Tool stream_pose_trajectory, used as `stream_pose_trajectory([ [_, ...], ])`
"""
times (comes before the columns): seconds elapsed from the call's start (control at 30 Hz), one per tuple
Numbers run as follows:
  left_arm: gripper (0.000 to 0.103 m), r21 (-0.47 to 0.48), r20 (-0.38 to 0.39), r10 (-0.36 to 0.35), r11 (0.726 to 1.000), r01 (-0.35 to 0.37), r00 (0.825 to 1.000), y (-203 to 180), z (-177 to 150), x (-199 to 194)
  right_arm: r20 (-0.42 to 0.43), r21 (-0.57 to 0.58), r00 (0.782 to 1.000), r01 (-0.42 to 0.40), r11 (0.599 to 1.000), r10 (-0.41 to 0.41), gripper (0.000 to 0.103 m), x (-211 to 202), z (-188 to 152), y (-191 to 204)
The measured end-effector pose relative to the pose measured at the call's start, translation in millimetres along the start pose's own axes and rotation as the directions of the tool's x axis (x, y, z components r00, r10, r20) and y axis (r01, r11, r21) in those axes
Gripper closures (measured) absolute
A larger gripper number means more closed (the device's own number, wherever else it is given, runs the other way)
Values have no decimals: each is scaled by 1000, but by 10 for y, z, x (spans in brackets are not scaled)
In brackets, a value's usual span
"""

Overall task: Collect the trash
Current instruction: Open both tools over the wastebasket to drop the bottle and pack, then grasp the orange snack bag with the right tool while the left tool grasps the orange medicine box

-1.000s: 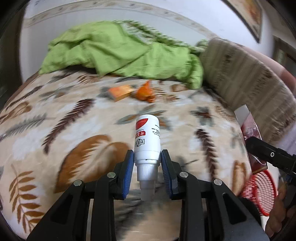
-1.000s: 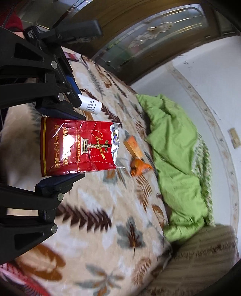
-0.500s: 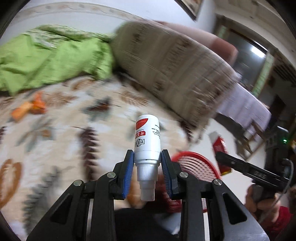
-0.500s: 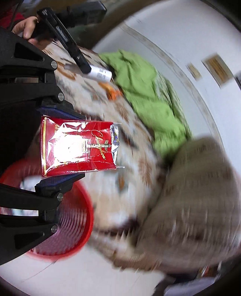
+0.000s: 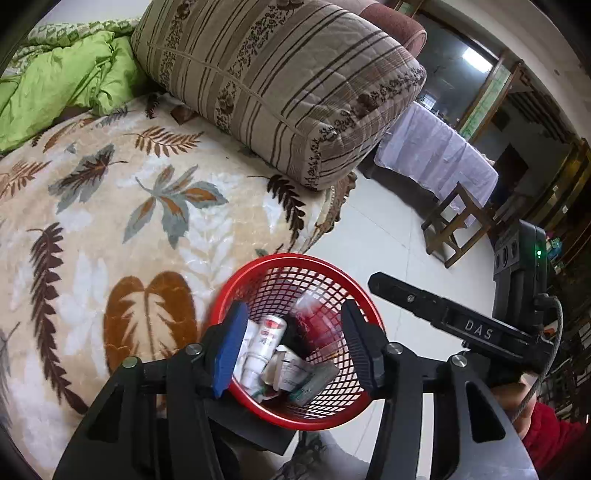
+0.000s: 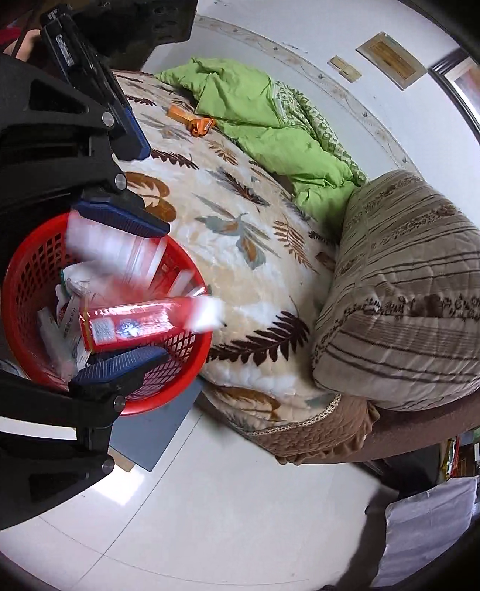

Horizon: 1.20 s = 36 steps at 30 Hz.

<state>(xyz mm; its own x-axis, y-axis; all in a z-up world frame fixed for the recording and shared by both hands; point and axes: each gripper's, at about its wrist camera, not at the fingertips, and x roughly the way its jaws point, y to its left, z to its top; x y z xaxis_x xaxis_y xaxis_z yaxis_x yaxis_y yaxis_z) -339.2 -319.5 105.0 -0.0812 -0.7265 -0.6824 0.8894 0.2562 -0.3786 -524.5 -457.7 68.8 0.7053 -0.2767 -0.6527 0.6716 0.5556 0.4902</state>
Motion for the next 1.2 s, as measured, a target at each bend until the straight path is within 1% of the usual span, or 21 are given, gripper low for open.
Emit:
stream_pose_trajectory([
  [0.13,49,-46,28,32,998,-30,999,194,-23,-183,1,-15,999,-32,999,32,38,51,49,114],
  [0.2,48,-59,46,61,997,-58,997,305,-26,-284,-2,-44,999,-51,998,51,38,96,58,252],
  [0.23,48,-66,57,97,993,-93,994,384,-36,-357,-5,-56,998,-61,997,61,38,127,60,323],
  [0.3,48,-82,83,156,985,-149,984,557,-63,-522,-18,-85,996,-93,992,91,38,192,65,478],
  [0.37,47,-113,109,211,974,-199,971,735,-90,-696,-45,-127,991,-129,984,124,38,295,61,701],
  [0.4,45,-124,117,230,969,-216,966,805,-84,-757,-57,-145,989,-145,979,138,38,345,52,794],
  [0.47,44,-165,147,291,950,-267,945,1055,-113,-976,-87,-191,983,-178,965,164,38,467,37,1040],
  [0.53,43,-208,161,347,927,-312,924,1279,-140,-1145,-123,-231,972,-223,947,199,38,597,20,1322],
  [0.6,43,-272,175,397,899,-344,901,1575,-174,-1342,-142,-263,965,-252,931,221,38,688,14,1551],
  [0.67,43,-329,175,449,865,-378,876,1831,-216,-1489,-165,-304,957,-280,910,240,38,815,6,1851],
  [0.77,43,-403,175,510,818,-411,842,2209,-297,-1676,-199,-356,946,-313,880,256,38,1017,-20,2244],
  [0.83,43,-444,157,559,776,-448,814,2494,-365,-1762,-220,-394,942,-325,860,255,38,1178,-29,2505],
  [0.9,43,-470,135,590,745,-473,796,2721,-414,-1791,-243,-412,935,-342,845,260,38,1334,-20,2728],
  [0.93,43,-492,120,608,723,-484,785,2891,-446,-1816,-257,-422,930,-352,835,262,38,1433,-15,2862],
  [1.0,43,-516,107,619,704,-488,778,3084,-471,-1830,-268,-444,928,-357,822,258,37,1621,-6,3117],
  [1.07,43,-537,94,632,683,-496,769,3295,-499,-1852,-285,-476,925,-365,800,253,34,1866,4,3412],
  [1.13,43,-557,83,646,661,-502,759,3514,-536,-1878,-289,-505,928,-356,786,235,34,2130,5,3679],
  [1.2,43,-576,71,650,646,-501,756,3654,-561,-1878,-310,-529,925,-361,768,222,34,2385,15,3914],
])
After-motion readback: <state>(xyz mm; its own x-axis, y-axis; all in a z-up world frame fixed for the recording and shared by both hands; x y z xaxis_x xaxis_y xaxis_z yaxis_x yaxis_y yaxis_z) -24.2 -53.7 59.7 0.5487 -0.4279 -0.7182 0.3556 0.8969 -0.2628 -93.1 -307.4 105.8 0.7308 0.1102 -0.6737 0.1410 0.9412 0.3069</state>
